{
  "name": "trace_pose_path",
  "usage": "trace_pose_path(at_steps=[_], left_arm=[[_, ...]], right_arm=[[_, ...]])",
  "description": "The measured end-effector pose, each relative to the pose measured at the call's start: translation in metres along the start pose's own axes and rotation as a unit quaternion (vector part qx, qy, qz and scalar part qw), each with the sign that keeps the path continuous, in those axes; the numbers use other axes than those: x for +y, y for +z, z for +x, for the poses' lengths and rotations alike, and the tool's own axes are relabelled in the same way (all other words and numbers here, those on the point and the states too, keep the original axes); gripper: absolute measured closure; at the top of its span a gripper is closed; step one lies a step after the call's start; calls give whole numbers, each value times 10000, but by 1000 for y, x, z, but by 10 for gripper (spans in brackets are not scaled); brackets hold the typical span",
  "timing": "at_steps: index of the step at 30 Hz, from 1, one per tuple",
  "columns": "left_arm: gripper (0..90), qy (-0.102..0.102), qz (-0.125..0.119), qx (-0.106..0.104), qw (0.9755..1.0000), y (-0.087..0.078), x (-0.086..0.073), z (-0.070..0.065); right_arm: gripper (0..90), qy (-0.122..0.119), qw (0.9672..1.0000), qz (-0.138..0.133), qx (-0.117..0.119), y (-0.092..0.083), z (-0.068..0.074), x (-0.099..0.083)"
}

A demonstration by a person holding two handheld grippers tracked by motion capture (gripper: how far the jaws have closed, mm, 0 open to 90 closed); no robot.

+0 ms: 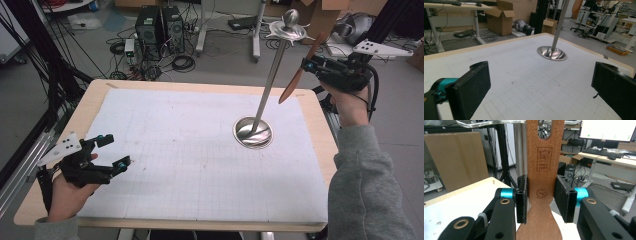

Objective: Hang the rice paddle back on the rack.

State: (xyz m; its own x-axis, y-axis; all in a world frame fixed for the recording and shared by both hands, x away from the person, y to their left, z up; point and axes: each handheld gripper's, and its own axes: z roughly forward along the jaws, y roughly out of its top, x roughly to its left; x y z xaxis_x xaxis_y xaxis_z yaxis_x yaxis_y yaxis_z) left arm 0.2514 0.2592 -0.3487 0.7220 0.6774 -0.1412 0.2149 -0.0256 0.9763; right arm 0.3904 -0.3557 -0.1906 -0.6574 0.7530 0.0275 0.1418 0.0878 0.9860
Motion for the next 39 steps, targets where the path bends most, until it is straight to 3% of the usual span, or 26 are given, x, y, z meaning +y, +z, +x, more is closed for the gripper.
trace_pose_path(at_steps=[20, 27, 31, 39], left_arm=[[26, -19, 27, 30, 10000, -1, -2, 2], [26, -49, 22, -4, 10000, 0, -2, 3], [26, -68, 18, -11, 10000, 0, -3, 3], [26, -84, 30, -24, 10000, 2, -4, 4]], right_arm=[[647, -48, 9998, 203, 56, 11, 4, 0], [646, 50, 9998, 162, 120, 11, 3, -3], [643, -16, 9999, 147, 67, 10, 3, -4], [566, -24, 9999, 127, 23, 8, 6, -6]])
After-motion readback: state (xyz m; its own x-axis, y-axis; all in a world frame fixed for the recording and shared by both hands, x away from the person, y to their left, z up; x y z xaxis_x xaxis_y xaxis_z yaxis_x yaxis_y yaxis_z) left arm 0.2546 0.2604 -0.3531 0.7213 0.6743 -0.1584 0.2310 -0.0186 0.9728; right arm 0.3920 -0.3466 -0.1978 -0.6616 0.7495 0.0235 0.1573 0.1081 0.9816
